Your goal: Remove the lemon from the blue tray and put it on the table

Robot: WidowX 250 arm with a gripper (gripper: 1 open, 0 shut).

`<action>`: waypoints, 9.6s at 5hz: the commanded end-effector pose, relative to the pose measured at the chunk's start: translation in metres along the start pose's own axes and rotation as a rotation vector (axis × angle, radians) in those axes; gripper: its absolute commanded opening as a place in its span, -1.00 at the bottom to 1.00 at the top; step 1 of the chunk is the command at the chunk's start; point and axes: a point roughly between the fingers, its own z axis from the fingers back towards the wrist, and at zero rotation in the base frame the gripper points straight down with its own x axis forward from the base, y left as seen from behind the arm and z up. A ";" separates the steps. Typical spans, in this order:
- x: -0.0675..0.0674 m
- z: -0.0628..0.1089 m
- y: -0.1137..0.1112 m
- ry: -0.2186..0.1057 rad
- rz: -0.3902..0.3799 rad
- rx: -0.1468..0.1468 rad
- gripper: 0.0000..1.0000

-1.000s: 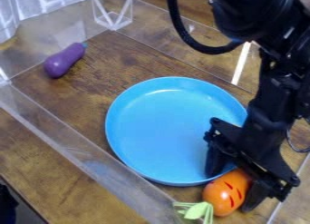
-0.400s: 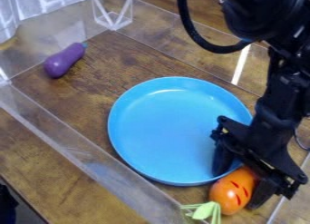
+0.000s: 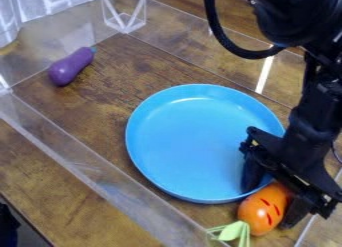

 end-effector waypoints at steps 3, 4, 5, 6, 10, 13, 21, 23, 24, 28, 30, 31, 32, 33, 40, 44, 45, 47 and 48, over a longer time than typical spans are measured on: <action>0.002 0.008 -0.013 -0.009 -0.073 0.006 -1.00; 0.002 0.013 -0.015 -0.010 -0.077 0.011 -1.00; 0.003 0.018 -0.016 -0.013 -0.081 0.015 -1.00; 0.005 0.025 -0.017 -0.017 -0.087 0.021 -1.00; 0.008 0.052 -0.015 -0.042 -0.123 0.055 -1.00; 0.010 0.059 -0.012 -0.061 -0.129 0.063 -1.00; 0.010 0.055 -0.003 -0.084 -0.152 0.054 -1.00; 0.010 0.045 0.001 -0.101 -0.155 0.025 -1.00; 0.011 0.041 0.001 -0.106 -0.157 0.015 -1.00; 0.017 0.018 0.002 -0.091 -0.181 -0.002 1.00; 0.020 0.009 -0.007 -0.088 -0.193 -0.005 -1.00; 0.021 0.008 -0.009 -0.097 -0.203 -0.012 -1.00; 0.021 0.009 -0.010 -0.107 -0.215 -0.019 -1.00; 0.021 0.010 -0.008 -0.116 -0.228 -0.026 -1.00; 0.024 0.018 0.000 -0.155 -0.305 -0.057 -1.00; 0.017 0.006 0.002 -0.137 -0.282 -0.064 -1.00; 0.015 0.004 0.003 -0.131 -0.276 -0.068 -1.00; 0.012 0.000 0.003 -0.120 -0.263 -0.073 -1.00; 0.011 -0.001 0.003 -0.114 -0.257 -0.075 -1.00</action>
